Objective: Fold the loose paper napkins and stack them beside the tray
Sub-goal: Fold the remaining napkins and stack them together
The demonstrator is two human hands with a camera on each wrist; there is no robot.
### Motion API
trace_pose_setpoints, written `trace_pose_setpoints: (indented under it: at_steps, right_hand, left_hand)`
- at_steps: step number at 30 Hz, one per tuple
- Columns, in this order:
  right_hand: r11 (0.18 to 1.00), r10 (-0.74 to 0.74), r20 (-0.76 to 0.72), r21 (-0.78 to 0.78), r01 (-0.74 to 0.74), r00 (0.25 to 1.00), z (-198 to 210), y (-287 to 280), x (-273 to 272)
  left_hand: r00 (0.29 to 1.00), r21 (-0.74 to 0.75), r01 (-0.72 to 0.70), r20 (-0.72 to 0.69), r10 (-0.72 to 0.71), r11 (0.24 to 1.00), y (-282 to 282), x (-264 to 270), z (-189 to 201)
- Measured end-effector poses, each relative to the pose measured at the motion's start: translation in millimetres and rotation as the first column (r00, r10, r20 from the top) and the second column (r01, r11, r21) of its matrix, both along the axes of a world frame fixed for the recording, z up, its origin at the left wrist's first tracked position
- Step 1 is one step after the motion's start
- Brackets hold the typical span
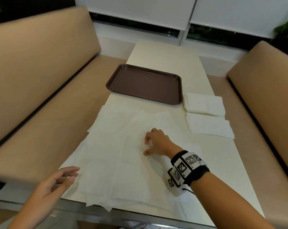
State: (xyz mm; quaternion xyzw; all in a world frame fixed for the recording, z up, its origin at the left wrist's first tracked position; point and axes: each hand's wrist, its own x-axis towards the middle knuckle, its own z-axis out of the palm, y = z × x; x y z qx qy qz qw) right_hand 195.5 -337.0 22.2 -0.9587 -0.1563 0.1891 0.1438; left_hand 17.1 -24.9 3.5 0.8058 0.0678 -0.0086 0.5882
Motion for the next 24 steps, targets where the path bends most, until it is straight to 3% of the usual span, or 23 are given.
trace_pose_setpoints:
  at_steps: [4, 13, 15, 17, 20, 24]
  right_hand:
    - [0.983, -0.067, -0.115, 0.163, 0.085, 0.991, 0.6, 9.6, 1.3]
    - [0.994, 0.053, -0.057, -0.089, -0.058, 0.997, 3.5, 29.0, 10.2]
    - [0.997, 0.070, -0.007, -0.011, -0.070, 0.998, 17.7, 30.1, 7.5]
    - [0.982, 0.087, 0.054, 0.166, -0.095, 0.995, 42.1, 26.4, 4.4]
    - [0.867, 0.113, 0.076, 0.480, -0.136, 0.991, 90.9, 16.6, -1.7]
    - [0.551, 0.119, -0.048, 0.834, -0.026, 0.992, 153.8, 4.2, -15.4]
  left_hand:
    - [1.000, -0.007, -0.012, 0.012, 0.012, 1.000, -0.3, -4.5, -1.8]
    - [1.000, -0.023, -0.024, -0.002, 0.024, 0.999, -3.7, -10.5, 3.9]
    - [0.999, -0.038, -0.036, -0.010, 0.036, 0.999, -4.2, -12.5, 6.6]
    - [0.999, -0.029, -0.042, -0.007, 0.042, 0.999, -3.0, -13.4, 8.9]
    - [0.996, -0.022, -0.090, 0.016, 0.091, 0.996, -9.8, -4.8, 23.5]
    - [0.986, -0.083, -0.097, 0.128, 0.108, 0.992, -38.3, 31.7, 58.3]
